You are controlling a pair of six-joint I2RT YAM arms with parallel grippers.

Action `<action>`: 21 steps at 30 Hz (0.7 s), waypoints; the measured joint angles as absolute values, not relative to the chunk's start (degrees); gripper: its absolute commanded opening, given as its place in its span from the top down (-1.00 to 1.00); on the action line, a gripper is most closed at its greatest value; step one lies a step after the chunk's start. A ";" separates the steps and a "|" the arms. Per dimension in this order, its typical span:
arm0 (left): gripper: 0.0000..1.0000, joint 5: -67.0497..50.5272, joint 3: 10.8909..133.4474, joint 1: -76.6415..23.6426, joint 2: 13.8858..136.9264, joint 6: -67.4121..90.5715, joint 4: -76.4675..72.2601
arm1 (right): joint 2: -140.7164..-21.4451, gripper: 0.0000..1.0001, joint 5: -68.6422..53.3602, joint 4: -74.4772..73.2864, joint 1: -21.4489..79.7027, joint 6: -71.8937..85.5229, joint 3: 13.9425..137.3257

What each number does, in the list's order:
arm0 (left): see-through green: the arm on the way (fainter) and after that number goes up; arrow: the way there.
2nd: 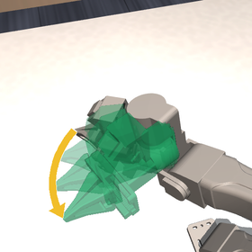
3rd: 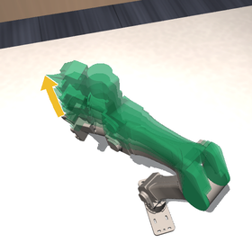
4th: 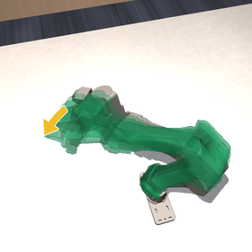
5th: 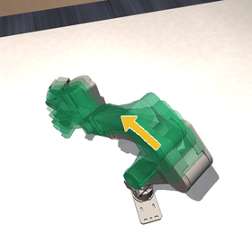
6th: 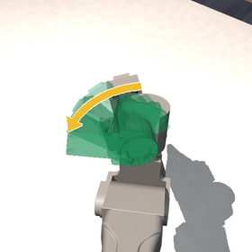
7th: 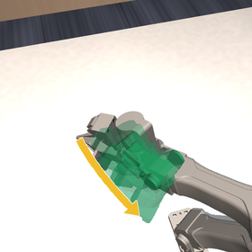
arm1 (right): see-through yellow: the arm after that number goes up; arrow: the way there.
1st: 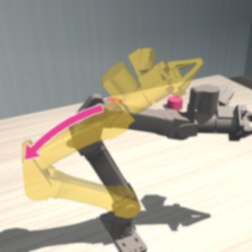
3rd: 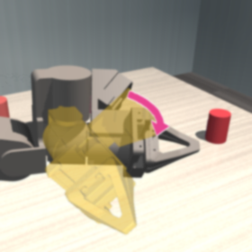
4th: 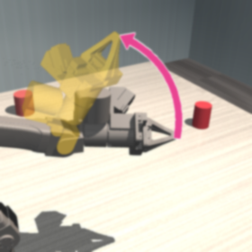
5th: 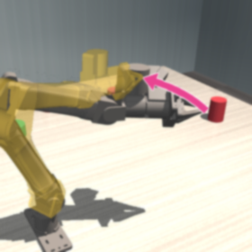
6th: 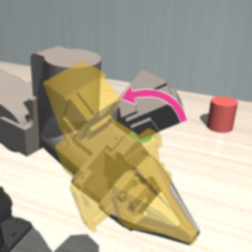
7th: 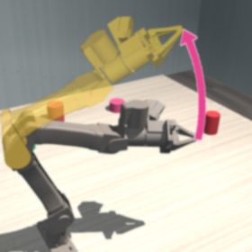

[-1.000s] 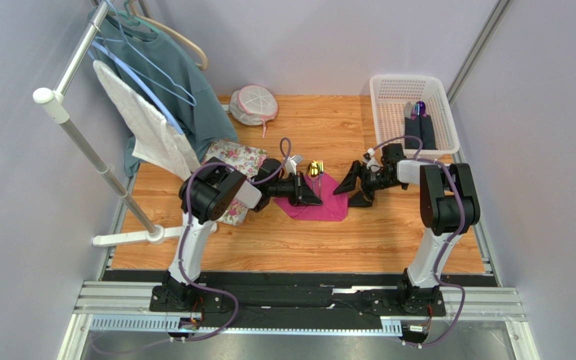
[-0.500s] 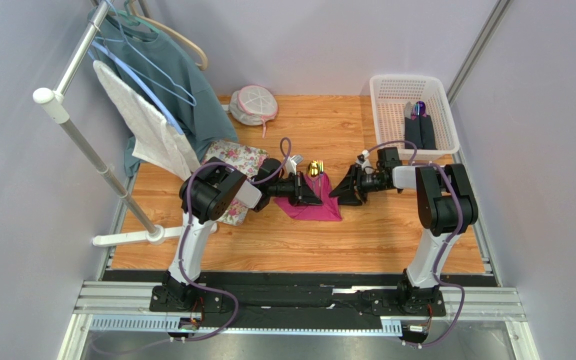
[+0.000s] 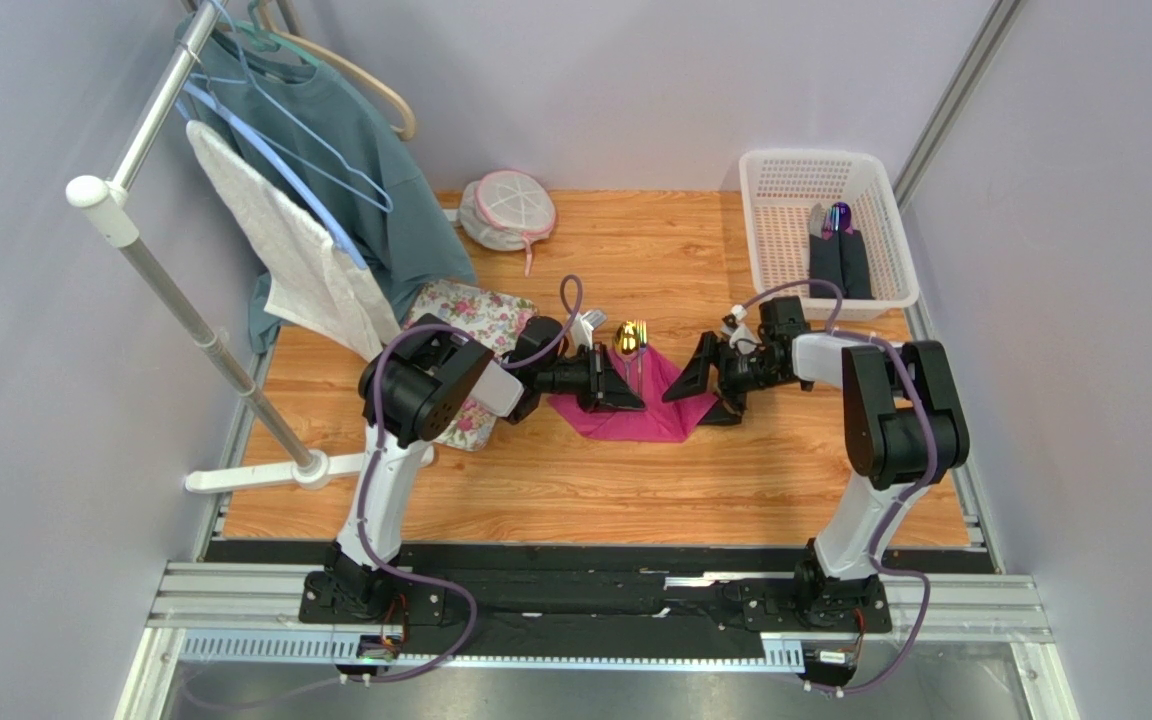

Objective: Place the utensils on the paper napkin and roll it up

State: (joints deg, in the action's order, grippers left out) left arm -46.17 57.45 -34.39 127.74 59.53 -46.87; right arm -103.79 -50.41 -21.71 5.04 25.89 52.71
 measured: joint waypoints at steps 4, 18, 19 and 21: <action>0.88 -46.17 57.45 -34.39 127.74 59.51 -46.87 | -103.26 -0.39 -49.93 -23.14 4.73 24.40 52.71; 0.88 -46.17 57.45 -34.24 127.74 59.51 -46.87 | -103.07 -0.61 -51.88 -25.23 3.29 23.27 52.88; 0.88 -46.17 57.45 -34.24 127.74 59.51 -46.87 | -103.07 -0.52 -52.07 -25.23 3.16 23.27 52.88; 0.88 -46.17 57.45 -34.24 127.76 59.51 -46.87 | -103.07 -0.37 -52.34 -25.23 2.90 23.27 52.99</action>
State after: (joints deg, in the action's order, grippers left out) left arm -46.17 57.45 -34.24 127.76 59.51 -46.87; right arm -103.07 -52.34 -25.23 2.90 23.27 52.99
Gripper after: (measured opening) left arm 0.064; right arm 0.776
